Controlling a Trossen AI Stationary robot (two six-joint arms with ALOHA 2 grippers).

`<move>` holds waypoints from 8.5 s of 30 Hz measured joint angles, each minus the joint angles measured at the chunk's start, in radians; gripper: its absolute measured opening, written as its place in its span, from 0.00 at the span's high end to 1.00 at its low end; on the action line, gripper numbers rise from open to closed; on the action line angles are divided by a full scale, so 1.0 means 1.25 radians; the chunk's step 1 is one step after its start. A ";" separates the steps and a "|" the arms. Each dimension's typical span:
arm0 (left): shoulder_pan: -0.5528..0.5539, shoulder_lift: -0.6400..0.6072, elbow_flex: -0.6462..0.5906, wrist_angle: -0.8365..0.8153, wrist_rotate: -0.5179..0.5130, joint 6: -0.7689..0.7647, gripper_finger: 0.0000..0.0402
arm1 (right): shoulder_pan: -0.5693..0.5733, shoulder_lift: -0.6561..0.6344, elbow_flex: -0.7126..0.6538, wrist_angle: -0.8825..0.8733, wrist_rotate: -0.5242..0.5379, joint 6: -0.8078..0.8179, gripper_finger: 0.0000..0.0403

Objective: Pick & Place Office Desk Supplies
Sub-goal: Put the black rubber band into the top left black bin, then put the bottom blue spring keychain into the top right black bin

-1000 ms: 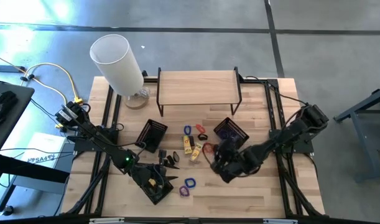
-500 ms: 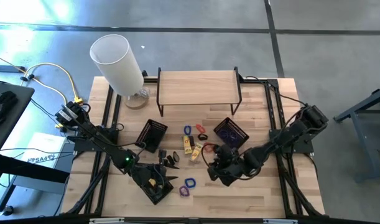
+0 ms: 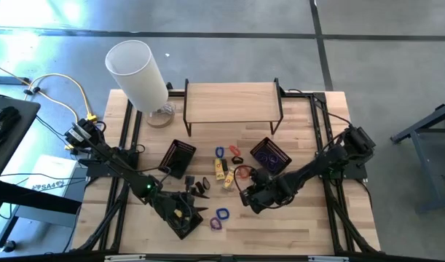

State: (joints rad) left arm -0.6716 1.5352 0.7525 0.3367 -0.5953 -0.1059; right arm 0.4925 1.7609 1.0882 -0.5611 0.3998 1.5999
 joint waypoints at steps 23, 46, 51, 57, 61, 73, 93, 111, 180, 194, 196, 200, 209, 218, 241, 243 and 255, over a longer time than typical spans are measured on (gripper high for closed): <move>0.000 0.000 0.000 0.000 0.001 0.001 0.59 | -0.055 -0.001 0.000 -0.123 0.015 0.063 0.60; 0.000 0.000 0.000 0.000 0.001 0.001 0.59 | -0.082 0.038 0.000 -0.088 0.034 0.005 0.60; 0.000 0.000 0.000 0.000 0.001 0.001 0.59 | -0.082 0.038 0.000 -0.087 0.028 -0.005 0.69; 0.000 0.000 0.000 0.000 0.000 0.001 0.59 | -0.082 0.038 0.000 -0.087 0.007 -0.027 0.89; 0.000 0.000 0.000 0.000 0.000 0.001 0.59 | -0.078 0.038 0.000 -0.085 -0.008 -0.061 0.98; 0.000 0.000 0.000 0.000 0.000 0.001 0.59 | 0.007 0.038 0.094 -0.097 0.075 -0.131 0.99; 0.003 0.000 0.000 0.067 -0.003 0.006 0.59 | 0.133 0.037 0.237 0.297 0.153 -0.852 0.99; 0.003 0.000 0.000 0.197 0.112 -0.018 0.59 | 0.119 0.115 0.237 0.441 0.174 -1.054 0.99; -0.007 -0.115 0.146 -0.641 -0.202 -0.450 1.00 | 0.114 0.115 0.212 0.349 0.091 -0.877 0.50; 0.168 -0.129 0.117 -1.115 -0.116 -0.922 1.00 | 0.114 0.115 0.204 0.351 0.091 -0.876 0.55; 0.177 -0.124 0.116 -1.117 -0.112 -0.922 1.00 | 0.114 0.115 0.204 0.352 0.091 -0.876 0.55; 0.185 -0.111 0.115 -1.115 -0.109 -0.921 0.99 | 0.114 0.115 0.204 0.358 0.091 -0.876 0.55; 0.183 -0.103 0.115 -1.107 -0.085 -0.917 0.96 | 0.114 0.115 0.204 0.364 0.091 -0.876 0.55; 0.175 -0.103 0.115 -1.107 -0.074 -0.848 0.96 | 0.114 0.115 0.204 0.364 0.091 -0.876 0.55; 0.174 -0.103 0.115 -1.107 -0.113 -0.821 0.64 | 0.114 0.115 0.205 0.364 0.091 -0.877 0.55; 0.174 -0.103 0.115 -1.107 -0.112 -0.820 0.62 | 0.114 0.115 0.205 0.364 0.091 -0.877 0.55; 0.103 -0.103 0.114 -1.107 -0.246 -0.835 0.61 | 0.114 0.115 0.205 0.345 0.073 -0.890 0.55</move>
State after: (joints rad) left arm -0.5427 1.4071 0.8955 -1.0466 -0.9026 -1.1495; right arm 0.6350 1.9045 1.3445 -0.1295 0.4911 0.4870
